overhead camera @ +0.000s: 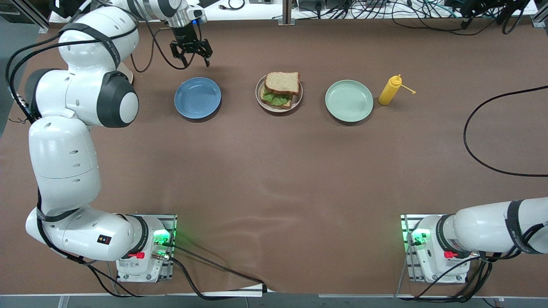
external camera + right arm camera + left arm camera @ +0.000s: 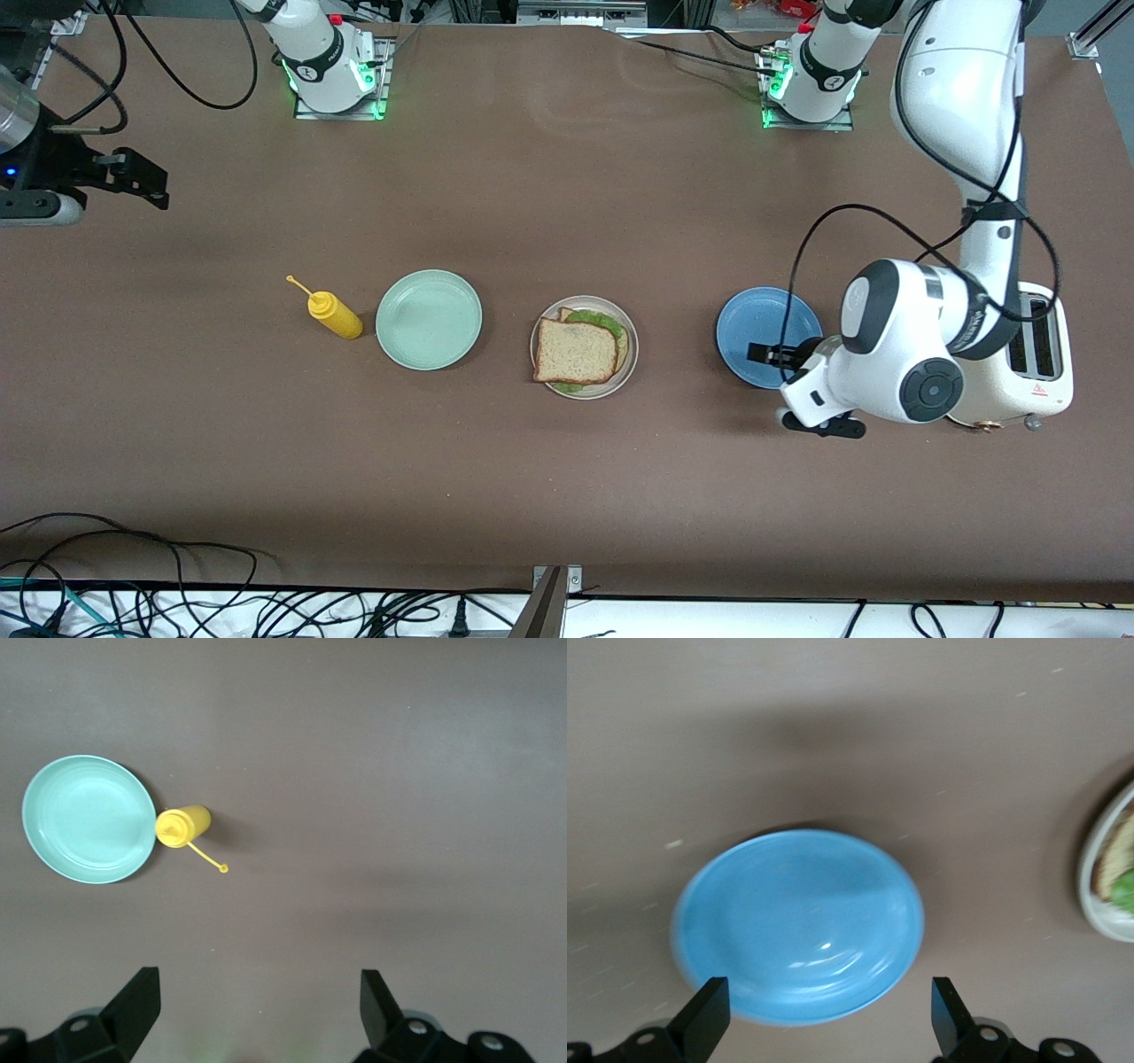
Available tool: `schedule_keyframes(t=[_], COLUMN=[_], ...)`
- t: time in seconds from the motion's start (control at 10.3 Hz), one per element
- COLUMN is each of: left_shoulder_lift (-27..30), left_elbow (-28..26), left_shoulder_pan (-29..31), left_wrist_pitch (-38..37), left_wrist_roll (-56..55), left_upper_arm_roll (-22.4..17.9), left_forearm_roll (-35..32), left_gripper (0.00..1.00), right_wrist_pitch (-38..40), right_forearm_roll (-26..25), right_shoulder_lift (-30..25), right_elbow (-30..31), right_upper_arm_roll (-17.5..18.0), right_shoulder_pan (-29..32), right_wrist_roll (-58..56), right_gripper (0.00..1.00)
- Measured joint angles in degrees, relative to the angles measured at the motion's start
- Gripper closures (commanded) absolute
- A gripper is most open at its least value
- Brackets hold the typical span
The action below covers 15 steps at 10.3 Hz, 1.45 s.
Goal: Make sandwich on beige plate with both arms
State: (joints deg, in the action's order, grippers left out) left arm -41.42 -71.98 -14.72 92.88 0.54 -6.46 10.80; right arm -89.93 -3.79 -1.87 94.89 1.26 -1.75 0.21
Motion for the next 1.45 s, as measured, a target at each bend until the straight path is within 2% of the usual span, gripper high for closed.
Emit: schedule_keyframes(t=[0.19,0.39,0.78,1.16,1.45], left_shoulder_lift=[2.82,6.12,13.86,17.97,23.62], left_elbow=[-0.15,-1.27,-2.15,-2.36,-4.54], left_shoulder_pan=[1.36,3.36,7.46,7.50,7.50], left_wrist_pitch=[-3.02,-4.10,-8.74,-10.80,-11.46], left_wrist_roll=[0.00,0.00,0.07,-0.90,-4.87], left_upper_arm_roll=[-0.27,-0.50,-0.97,-0.50,-0.22], left_forearm_roll=[-4.84,-5.78,-6.39,-9.09,-10.15], left_gripper=[0.00,0.00,0.00,0.00,0.00], right_wrist_pitch=[-0.03,-0.10,-0.57,-0.57,-0.59], right_forearm_roll=[2.15,3.07,3.07,3.08,3.08], right_shoulder_lift=[0.01,0.10,0.85,1.00,1.58], right_elbow=[-0.10,-0.11,-0.64,-0.94,-0.98], right_upper_arm_roll=[-2.75,-4.47,-4.20,-4.18,-4.12], right_shoulder_pan=[0.09,0.09,-0.48,-0.63,-0.69], right_wrist_roll=[0.52,0.23,0.37,0.37,0.39], right_gripper=[0.00,0.00,0.00,0.00,0.00])
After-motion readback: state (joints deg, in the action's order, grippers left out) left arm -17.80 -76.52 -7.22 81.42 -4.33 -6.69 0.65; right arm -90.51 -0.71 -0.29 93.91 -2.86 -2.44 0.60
